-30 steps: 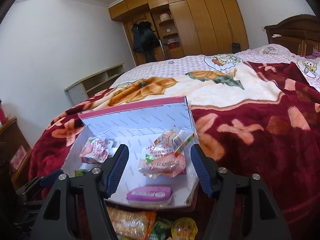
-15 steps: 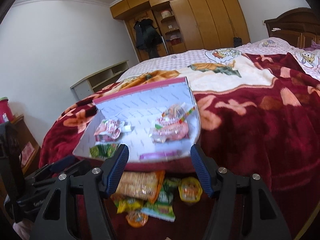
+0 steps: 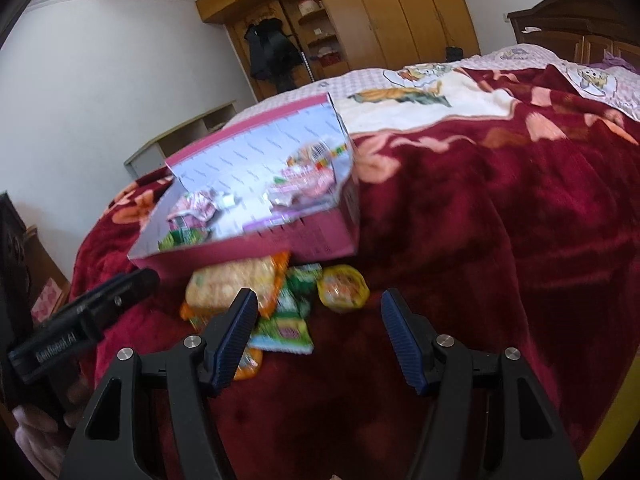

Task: Organize snacks
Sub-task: 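Grasp the yellow rice cracker roll with the left gripper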

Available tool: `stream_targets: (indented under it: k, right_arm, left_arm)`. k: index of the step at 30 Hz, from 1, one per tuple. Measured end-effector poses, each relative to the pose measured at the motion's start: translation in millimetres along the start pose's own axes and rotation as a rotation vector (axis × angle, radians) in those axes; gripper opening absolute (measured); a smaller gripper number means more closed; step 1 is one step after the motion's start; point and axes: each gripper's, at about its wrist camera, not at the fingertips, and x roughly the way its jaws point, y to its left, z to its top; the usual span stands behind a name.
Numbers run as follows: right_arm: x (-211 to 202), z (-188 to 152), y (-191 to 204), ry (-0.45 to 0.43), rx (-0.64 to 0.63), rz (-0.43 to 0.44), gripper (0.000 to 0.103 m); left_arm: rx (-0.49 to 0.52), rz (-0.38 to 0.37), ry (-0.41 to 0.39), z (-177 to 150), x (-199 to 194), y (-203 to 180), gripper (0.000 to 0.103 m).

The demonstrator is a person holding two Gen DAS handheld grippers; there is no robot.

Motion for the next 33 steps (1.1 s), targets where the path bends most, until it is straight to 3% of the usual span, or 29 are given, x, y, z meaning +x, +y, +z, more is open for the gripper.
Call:
stream_targets:
  k: [5,9,22,28,33]
  right_arm:
    - [-0.5,-16.3,-5.2,0.011,-0.017,-0.012,0.066]
    - [-0.6,-23.6,-3.5,0.005,-0.043,-0.016,0.066]
    - [4.5,-41.0,-2.6,0.005,-0.085,0.026,0.066]
    - [4.0,-43.4,-5.0,-0.003,-0.081,0.040,0.066]
    - [4.4,-43.5,-4.7,-0.004,-0.083,0.040,0.066]
  left_arm:
    - [-0.002,0.051,0.017,-2.6,9.7,-7.0,0.099]
    - [0.008,0.050,0.037,-4.2,18.1,-15.8,0.103]
    - [-0.002,-0.004,0.080,0.3,47.3,-42.7,0.103]
    - [0.058,0.020,0.147,-0.2,72.1,-57.7,0.103]
    - [0.018,0.028,0.168,-2.2,83.2,-55.7,0.103]
